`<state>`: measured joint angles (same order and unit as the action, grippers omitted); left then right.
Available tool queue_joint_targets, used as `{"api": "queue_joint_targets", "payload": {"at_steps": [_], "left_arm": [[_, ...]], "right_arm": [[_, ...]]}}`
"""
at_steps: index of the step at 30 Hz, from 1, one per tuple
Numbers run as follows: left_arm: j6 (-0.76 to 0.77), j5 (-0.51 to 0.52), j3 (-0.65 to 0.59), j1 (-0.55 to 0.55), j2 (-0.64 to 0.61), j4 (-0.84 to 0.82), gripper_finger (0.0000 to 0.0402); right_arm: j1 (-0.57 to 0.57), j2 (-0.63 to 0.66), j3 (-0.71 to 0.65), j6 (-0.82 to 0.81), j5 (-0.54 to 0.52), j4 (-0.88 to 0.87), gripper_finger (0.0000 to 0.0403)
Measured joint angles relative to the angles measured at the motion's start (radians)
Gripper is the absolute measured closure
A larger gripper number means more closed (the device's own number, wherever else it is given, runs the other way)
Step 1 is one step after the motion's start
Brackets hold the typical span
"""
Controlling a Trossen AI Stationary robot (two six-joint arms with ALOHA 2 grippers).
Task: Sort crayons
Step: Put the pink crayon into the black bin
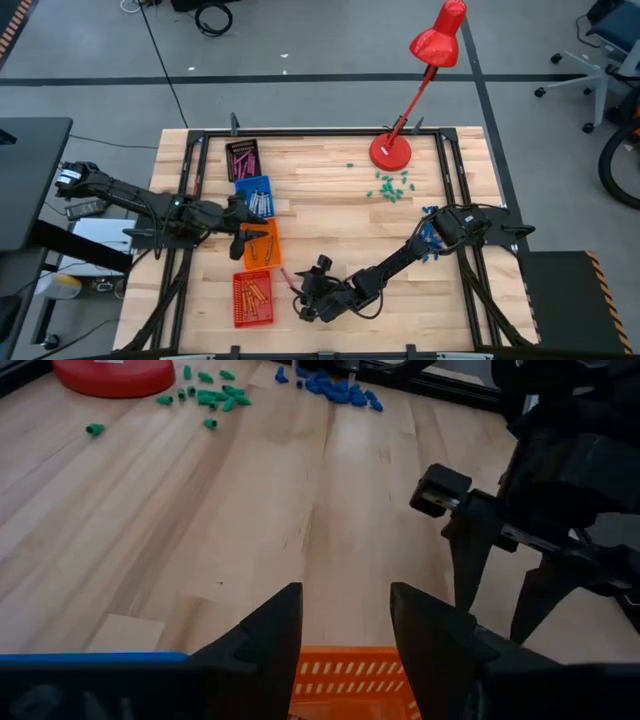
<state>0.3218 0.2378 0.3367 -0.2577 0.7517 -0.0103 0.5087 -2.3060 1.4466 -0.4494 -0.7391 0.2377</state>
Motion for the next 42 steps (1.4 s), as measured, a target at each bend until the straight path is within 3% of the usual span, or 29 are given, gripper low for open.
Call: {"api": "queue_joint_targets", "payload": {"at_steps": [6,11,17,23,28,35,42], "left_arm": [[0.001,0.004,0.000,0.000,0.000,0.000,0.0235],[0.001,0.009,0.001,0.000,0.000,0.000,0.0235],[0.001,0.011,0.002,0.000,0.001,-0.001,0.0235],[0.001,0.012,0.002,0.000,0.001,0.000,0.0235],[0.001,0.012,0.002,0.000,0.001,-0.001,0.0235],[0.001,0.012,0.002,0.000,0.001,-0.001,0.0235],[0.000,0.012,0.002,0.000,0.001,-0.001,0.0235]], "right_arm": [[0.000,0.000,0.065,0.036,-0.002,-0.032,0.0200],[0.015,0.001,0.120,0.040,-0.077,-0.097,0.0202],[0.031,-0.113,0.216,0.015,-0.123,-0.089,0.0202],[0.045,-0.179,0.355,0.003,-0.191,-0.295,0.0203],[0.030,-0.180,0.353,-0.060,-0.162,-0.346,0.0206],[-0.022,-0.179,0.354,-0.185,-0.002,-0.444,0.0217],[-0.029,-0.176,0.356,-0.244,0.013,-0.503,0.0232]]}}
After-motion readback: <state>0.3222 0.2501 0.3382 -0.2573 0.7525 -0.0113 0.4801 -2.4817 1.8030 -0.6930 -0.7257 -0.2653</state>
